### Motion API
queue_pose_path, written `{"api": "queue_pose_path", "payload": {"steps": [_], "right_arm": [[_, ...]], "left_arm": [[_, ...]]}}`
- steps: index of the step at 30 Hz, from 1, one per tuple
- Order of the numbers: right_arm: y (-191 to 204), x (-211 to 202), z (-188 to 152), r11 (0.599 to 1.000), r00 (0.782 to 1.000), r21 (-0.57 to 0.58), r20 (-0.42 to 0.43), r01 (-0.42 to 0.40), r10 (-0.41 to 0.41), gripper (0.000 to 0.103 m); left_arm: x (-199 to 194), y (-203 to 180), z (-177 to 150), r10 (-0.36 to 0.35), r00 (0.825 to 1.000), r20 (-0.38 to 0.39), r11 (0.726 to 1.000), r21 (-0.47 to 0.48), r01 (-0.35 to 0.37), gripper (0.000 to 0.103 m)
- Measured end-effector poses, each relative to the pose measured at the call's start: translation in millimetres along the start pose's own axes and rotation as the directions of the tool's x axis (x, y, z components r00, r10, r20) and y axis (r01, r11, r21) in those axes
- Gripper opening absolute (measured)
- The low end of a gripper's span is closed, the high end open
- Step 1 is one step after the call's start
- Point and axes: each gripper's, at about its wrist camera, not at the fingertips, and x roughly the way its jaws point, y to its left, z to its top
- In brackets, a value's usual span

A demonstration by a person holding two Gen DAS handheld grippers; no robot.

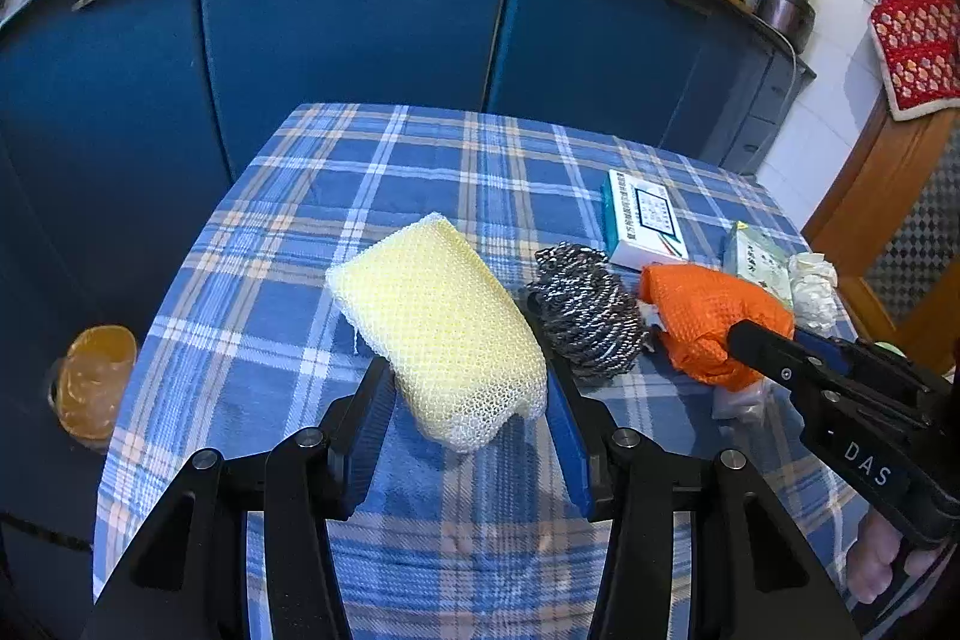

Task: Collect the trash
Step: 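Grasp the orange mesh bag with the right tool while the left tool holds the sponge, then carry the sponge in the left tool while the right tool carries the orange bag over the bucket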

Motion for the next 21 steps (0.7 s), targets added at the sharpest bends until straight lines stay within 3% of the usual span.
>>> {"api": "queue_pose_path", "payload": {"steps": [6,21], "right_arm": [[0.9,-16.1,-2.1,1.0,0.999,0.012,0.033,-0.015,0.015,0.016],[-17.0,-85.0,-18.2,0.996,0.99,0.085,0.142,-0.027,0.015,0.014]], "left_arm": [[-9.4,-4.6,0.5,-0.005,1.0,0.015,1.0,0.004,0.005,0.051],[-41.4,-36.1,-0.9,-0.069,0.996,0.056,0.996,0.057,0.066,0.052]]}}
